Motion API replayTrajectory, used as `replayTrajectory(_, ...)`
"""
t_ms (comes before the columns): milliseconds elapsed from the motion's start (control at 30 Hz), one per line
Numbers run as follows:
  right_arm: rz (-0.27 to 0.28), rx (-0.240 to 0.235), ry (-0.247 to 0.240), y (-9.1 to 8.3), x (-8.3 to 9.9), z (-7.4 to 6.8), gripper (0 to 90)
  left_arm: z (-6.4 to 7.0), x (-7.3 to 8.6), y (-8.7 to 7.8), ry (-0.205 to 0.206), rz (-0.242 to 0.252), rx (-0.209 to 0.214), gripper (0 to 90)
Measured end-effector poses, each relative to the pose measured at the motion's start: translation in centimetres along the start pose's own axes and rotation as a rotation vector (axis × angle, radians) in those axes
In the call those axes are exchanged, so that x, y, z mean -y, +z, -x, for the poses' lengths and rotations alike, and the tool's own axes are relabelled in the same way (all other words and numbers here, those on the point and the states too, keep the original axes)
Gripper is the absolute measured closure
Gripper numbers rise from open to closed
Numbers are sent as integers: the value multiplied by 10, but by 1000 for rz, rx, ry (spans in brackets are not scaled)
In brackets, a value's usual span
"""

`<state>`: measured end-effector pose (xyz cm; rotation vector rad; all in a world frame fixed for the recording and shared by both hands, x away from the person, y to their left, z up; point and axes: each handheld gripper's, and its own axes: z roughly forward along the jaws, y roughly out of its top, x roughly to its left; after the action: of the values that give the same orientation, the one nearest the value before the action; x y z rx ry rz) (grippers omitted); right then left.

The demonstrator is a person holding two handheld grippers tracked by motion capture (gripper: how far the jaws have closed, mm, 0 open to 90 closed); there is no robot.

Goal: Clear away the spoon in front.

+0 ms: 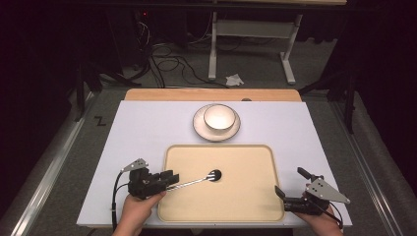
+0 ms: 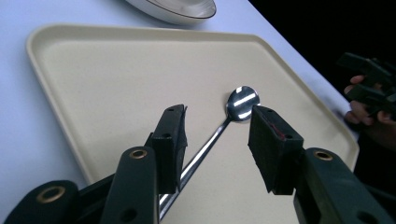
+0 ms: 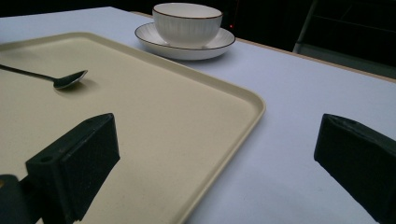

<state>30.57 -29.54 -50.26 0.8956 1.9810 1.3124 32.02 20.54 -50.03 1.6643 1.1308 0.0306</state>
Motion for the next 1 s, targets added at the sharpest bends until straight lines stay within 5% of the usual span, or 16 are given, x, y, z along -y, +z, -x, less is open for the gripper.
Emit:
replayTrajectory(167, -1, -1, -2, 0, 0, 0, 7, 12, 0, 6, 157, -69, -147, 585)
replayTrajectory(300, 0, 0, -1, 0, 0, 0, 7, 17, 4, 16, 233, -128, -207, 624)
replayTrajectory(433, -1, -1, 1, 0, 0, 0, 7, 18, 5, 21, 256, -157, -243, 678)
replayTrajectory(567, 1, -2, 3, 0, 0, 0, 7, 13, 6, 24, 253, -199, -289, 885)
replayTrajectory(767, 1, -1, 3, 0, 0, 0, 7, 10, 9, 31, 276, -258, -337, 899)
replayTrajectory(900, 1, 0, 1, -1, -1, 0, 8, 19, 10, 32, 319, -302, -331, 900)
replayTrajectory(1000, 4, 2, 3, -1, -1, 1, 8, 28, 13, 32, 344, -343, -285, 900)
